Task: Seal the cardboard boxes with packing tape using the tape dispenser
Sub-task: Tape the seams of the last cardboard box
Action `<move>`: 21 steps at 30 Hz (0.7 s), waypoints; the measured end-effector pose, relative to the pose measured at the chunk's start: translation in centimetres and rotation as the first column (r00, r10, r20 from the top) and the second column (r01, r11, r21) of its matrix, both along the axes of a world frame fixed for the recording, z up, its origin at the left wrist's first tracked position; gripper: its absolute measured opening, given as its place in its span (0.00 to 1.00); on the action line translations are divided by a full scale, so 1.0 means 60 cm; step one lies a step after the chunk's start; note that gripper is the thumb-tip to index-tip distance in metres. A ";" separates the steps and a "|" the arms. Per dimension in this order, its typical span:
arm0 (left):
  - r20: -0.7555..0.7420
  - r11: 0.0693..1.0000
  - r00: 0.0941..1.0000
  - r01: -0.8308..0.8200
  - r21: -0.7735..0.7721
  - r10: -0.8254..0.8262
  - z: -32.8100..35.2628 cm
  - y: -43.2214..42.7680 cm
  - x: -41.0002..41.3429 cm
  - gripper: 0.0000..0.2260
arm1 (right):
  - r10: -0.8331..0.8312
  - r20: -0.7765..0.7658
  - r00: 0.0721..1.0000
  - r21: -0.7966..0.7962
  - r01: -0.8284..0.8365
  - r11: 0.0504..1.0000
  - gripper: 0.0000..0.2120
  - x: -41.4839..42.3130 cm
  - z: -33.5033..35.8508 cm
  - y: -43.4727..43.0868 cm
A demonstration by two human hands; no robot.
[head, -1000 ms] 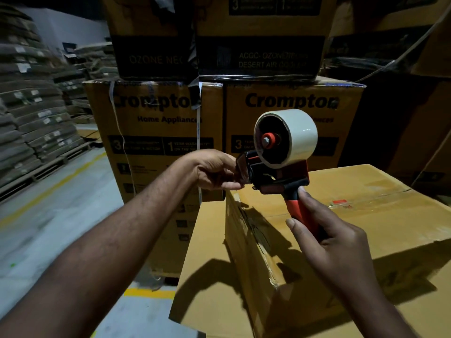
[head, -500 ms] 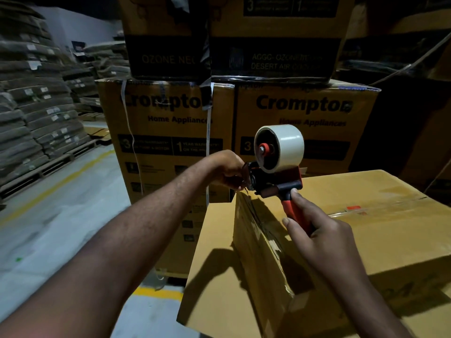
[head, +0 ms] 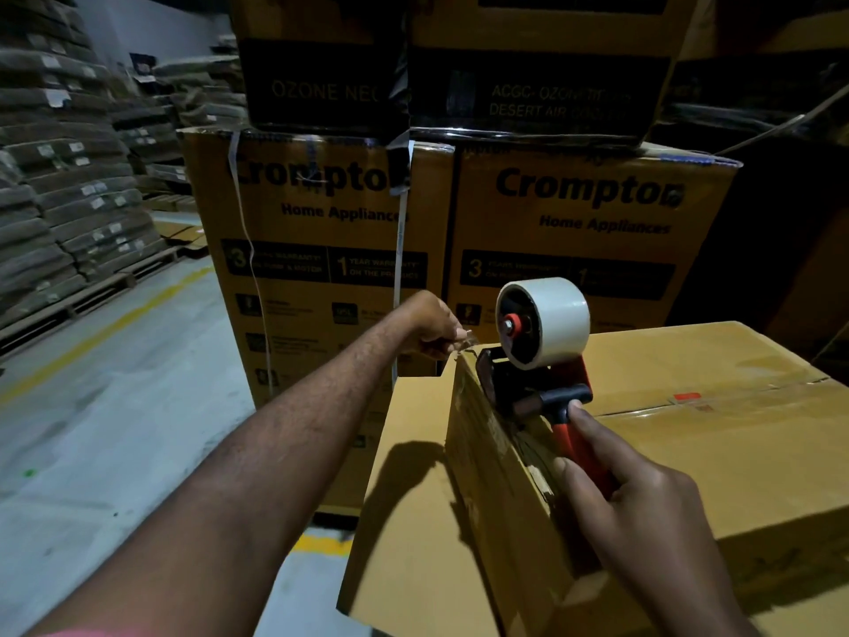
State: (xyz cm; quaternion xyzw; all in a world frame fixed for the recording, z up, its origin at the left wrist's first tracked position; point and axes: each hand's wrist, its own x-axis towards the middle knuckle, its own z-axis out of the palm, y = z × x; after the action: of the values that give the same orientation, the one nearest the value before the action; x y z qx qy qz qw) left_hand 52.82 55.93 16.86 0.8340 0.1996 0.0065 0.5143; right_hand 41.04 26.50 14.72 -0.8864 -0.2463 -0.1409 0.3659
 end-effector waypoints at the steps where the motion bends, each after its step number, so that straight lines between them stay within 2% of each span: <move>1: 0.009 1.000 1.000 0.001 -0.023 0.000 0.000 0.002 0.002 0.05 | -0.008 0.006 1.000 0.006 0.008 1.000 0.32 0.000 0.001 0.001; 9: -0.011 1.000 1.000 -0.019 -0.002 0.019 -0.024 0.006 0.021 0.04 | -0.009 0.082 0.997 -0.042 0.013 0.999 0.33 -0.005 0.002 0.016; 17: -0.109 0.998 0.992 -0.058 -0.014 0.057 -0.042 0.005 0.028 0.07 | -0.013 0.033 0.999 -0.081 0.016 0.997 0.31 -0.008 0.004 0.022; 19: -0.173 0.998 0.984 -0.042 0.040 0.048 -0.037 0.003 0.031 0.04 | -0.015 -0.009 1.000 -0.096 0.014 0.995 0.31 -0.007 0.006 0.024; 21: -0.214 0.987 0.976 -0.015 0.162 0.050 -0.027 -0.005 0.033 0.03 | -0.018 -0.035 0.999 -0.103 0.014 0.995 0.30 -0.008 0.008 0.024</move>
State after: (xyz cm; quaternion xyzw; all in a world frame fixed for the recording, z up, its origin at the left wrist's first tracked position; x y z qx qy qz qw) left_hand 54.79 55.64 15.22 0.8649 0.2671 -0.0600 0.4207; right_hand 40.57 27.95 15.21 -0.9084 -0.2394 -0.1148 0.3231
